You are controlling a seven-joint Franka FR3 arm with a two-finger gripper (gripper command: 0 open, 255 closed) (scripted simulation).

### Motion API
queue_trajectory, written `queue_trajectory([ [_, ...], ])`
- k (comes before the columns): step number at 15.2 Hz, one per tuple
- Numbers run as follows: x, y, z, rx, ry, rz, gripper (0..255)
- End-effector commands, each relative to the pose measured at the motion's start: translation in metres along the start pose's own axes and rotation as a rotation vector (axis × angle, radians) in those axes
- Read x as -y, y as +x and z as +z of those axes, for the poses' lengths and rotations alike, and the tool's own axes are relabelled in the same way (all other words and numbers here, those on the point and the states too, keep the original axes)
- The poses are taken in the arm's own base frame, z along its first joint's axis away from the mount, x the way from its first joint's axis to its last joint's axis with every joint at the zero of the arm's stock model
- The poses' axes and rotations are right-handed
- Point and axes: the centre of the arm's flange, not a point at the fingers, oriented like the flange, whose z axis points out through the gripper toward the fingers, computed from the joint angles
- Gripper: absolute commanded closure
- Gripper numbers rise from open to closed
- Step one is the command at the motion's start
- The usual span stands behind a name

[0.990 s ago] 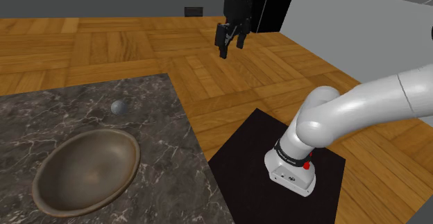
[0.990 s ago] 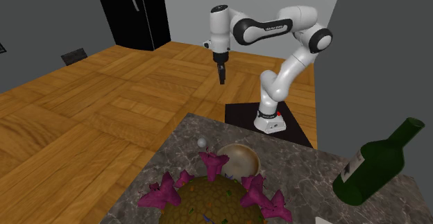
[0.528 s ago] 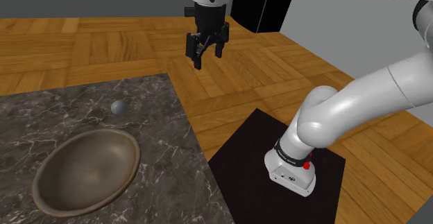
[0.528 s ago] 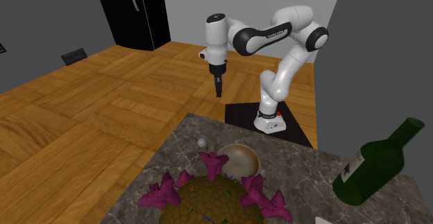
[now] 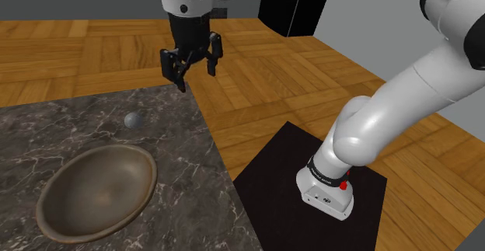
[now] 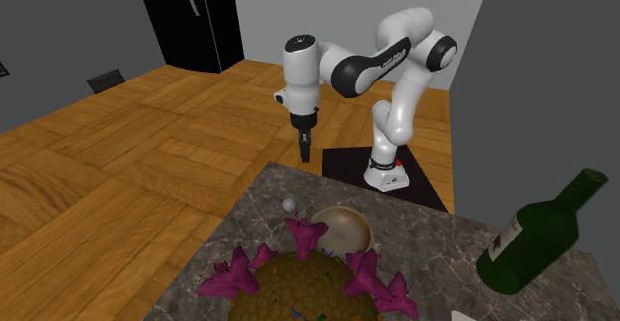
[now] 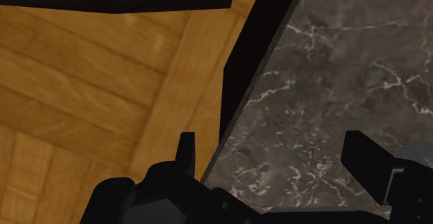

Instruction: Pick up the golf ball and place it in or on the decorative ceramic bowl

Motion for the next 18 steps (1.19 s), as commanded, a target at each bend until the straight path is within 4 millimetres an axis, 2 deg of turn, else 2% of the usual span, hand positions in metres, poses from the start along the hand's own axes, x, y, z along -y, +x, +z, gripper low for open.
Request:
queue_trajectory([
  [1, 0.025, 0.008, 0.005, -0.003, -0.001, 0.007, 0],
  [11, 0.153, 0.043, 0.015, -0.015, -0.012, 0.031, 0],
  [12, 0.158, 0.044, 0.016, -0.016, -0.013, 0.032, 0],
  [18, 0.158, 0.044, 0.047, -0.016, -0.013, 0.032, 0],
])
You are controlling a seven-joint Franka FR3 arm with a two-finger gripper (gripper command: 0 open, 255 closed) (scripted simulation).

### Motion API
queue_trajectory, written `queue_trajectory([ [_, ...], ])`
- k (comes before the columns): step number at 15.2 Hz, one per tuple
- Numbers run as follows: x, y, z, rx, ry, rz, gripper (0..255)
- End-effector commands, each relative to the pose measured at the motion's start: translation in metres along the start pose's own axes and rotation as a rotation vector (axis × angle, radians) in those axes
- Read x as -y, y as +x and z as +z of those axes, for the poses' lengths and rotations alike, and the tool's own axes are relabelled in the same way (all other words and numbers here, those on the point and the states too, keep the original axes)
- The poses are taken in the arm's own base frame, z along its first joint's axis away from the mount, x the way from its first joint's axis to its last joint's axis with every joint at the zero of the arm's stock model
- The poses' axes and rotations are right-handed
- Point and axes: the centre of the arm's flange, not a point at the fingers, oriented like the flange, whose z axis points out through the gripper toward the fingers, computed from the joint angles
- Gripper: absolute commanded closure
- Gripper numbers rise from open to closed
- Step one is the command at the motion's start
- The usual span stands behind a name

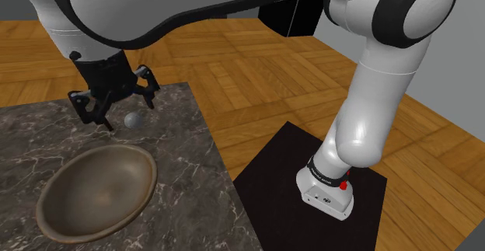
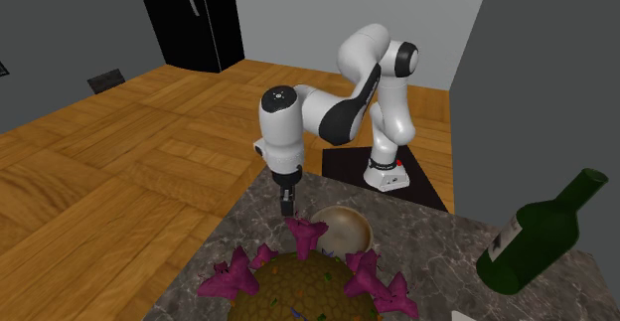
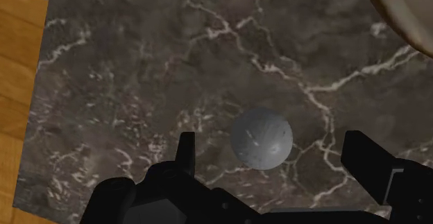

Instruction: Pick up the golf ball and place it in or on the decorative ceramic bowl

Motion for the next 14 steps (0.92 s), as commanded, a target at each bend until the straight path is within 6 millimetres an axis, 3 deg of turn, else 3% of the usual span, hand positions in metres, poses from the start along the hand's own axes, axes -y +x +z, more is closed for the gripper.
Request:
queue_trajectory([
  [1, -0.0013, -0.0003, 0.0143, 0.000, 0.000, 0.000, 0],
  [9, -0.0013, -0.0003, 0.0143, 0.000, 0.000, 0.000, 0],
  [10, -0.0013, -0.0003, 0.0143, 0.000, 0.000, 0.000, 255],
  [14, -0.0012, -0.0003, 0.0143, 0.000, 0.000, 0.000, 255],
])
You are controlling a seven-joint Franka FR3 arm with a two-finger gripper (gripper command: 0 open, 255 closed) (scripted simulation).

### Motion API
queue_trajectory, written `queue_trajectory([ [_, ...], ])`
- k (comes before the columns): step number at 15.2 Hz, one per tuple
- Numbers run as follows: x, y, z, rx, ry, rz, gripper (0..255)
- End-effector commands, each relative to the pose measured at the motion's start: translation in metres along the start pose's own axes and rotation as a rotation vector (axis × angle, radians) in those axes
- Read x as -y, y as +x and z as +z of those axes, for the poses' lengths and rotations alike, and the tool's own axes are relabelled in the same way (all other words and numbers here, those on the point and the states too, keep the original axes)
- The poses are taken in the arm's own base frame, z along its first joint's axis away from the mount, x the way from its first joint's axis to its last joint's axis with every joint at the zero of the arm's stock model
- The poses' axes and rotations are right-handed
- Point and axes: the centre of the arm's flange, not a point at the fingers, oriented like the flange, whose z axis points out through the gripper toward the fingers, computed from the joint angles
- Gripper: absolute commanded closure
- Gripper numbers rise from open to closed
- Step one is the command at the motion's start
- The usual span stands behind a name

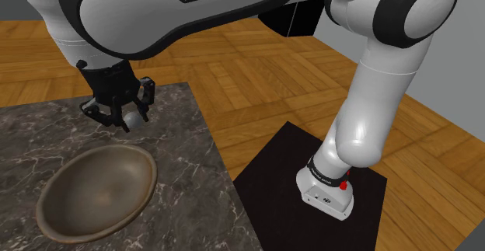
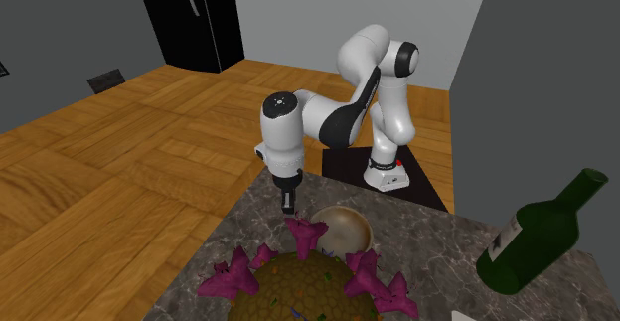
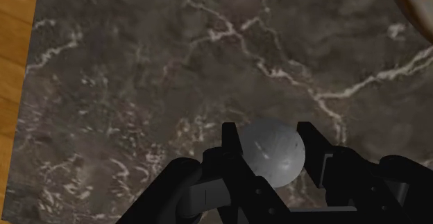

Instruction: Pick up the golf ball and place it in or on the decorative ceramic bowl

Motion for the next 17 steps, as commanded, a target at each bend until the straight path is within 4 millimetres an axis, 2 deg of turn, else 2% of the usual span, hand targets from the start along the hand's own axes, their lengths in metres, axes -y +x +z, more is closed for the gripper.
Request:
queue_trajectory([
  [1, 0.000, 0.000, 0.000, 0.000, 0.000, 0.000, 255],
  [5, 0.000, 0.000, 0.000, 0.000, 0.000, 0.000, 255],
  [17, -0.006, 0.000, -0.063, 0.000, 0.000, 0.000, 255],
])
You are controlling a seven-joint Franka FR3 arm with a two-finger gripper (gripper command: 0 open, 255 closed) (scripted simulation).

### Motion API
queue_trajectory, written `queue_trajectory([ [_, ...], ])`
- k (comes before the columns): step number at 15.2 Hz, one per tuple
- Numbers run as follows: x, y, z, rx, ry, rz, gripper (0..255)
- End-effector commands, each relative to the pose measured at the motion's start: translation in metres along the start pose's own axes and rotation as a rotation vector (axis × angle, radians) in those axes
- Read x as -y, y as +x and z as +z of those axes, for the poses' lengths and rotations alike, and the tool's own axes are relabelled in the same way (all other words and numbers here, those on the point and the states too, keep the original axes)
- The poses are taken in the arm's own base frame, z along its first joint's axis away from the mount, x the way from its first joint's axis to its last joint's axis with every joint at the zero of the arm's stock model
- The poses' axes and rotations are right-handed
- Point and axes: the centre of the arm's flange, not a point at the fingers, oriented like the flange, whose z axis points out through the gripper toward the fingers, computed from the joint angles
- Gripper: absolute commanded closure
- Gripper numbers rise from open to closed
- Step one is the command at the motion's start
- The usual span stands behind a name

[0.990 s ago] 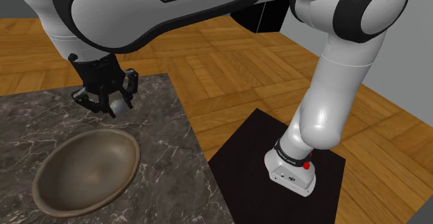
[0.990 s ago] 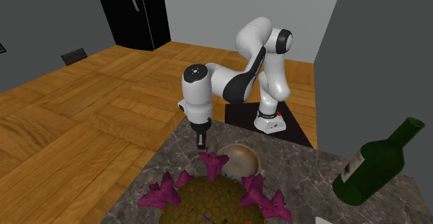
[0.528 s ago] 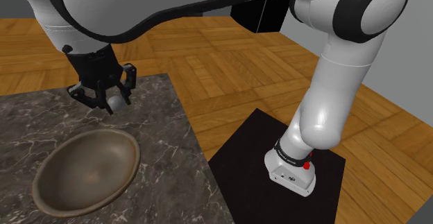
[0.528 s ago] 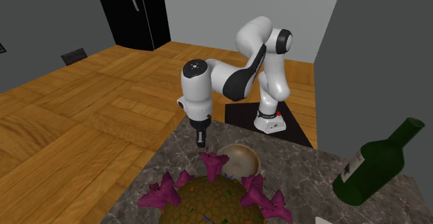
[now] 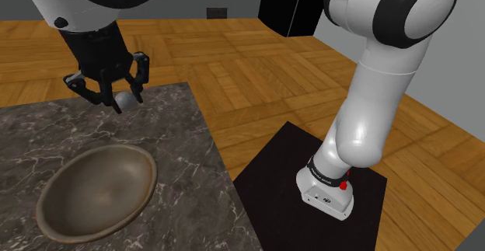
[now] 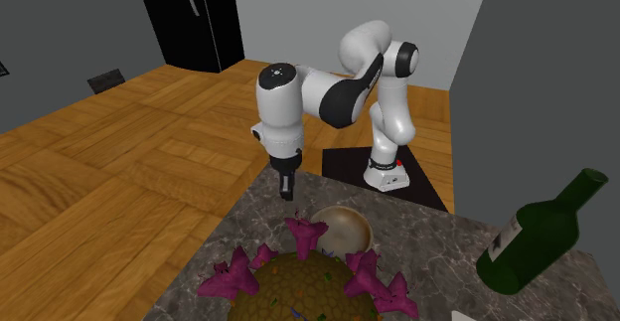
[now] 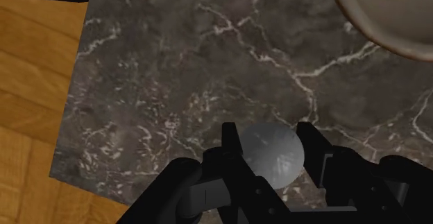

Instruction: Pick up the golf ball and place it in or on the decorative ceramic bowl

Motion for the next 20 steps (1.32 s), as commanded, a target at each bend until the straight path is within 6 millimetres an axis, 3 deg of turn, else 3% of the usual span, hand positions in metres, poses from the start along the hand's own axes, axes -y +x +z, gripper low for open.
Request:
queue_trajectory([
  [1, -0.001, 0.000, -0.010, 0.000, 0.000, 0.000, 255],
  [11, -0.006, -0.001, -0.061, 0.000, 0.000, 0.000, 255],
  [20, 0.068, -0.093, -0.069, 0.000, 0.000, 0.000, 255],
])
